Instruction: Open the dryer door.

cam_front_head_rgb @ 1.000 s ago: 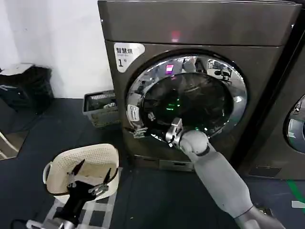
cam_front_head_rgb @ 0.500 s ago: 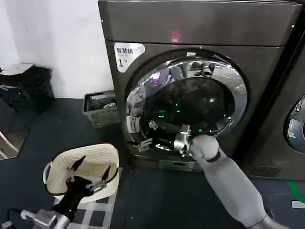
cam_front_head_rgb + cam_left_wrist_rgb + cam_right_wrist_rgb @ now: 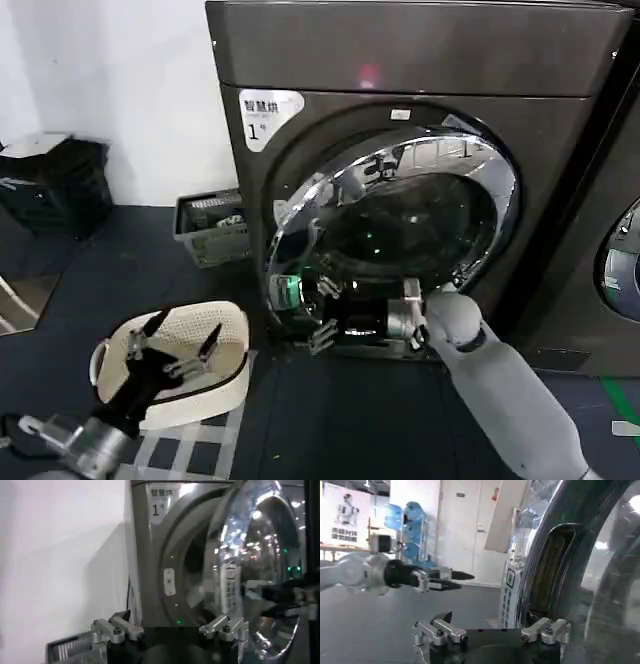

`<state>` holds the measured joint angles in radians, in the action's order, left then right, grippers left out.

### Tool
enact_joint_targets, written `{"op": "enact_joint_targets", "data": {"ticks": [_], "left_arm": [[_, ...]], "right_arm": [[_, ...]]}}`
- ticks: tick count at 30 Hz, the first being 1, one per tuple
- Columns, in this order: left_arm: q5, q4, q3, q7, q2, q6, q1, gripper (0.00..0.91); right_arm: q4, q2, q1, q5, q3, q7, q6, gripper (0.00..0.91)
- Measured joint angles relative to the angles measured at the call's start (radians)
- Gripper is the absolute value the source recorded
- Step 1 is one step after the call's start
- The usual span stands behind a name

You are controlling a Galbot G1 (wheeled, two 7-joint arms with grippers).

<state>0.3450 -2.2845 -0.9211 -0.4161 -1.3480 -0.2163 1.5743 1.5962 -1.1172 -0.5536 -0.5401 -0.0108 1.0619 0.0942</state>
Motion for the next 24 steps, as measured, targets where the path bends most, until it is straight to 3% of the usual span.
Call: {"op": "enact_joint_targets", "data": {"ticks": [13, 24], "left_arm": [[0.080, 0.058, 0.032, 0.029, 0.101, -0.019, -0.079, 0.907], [0.179, 0.041, 0.071, 0.047, 0.204, -0.058, -0.137, 0.907]], "right_arm": [[0.018, 0.038, -0.076, -0.023, 0.051, 0.220, 0.000, 0.907], [0.020, 0.098, -0.143, -0.024, 0.117, 0.393, 0.002, 0.907]]}}
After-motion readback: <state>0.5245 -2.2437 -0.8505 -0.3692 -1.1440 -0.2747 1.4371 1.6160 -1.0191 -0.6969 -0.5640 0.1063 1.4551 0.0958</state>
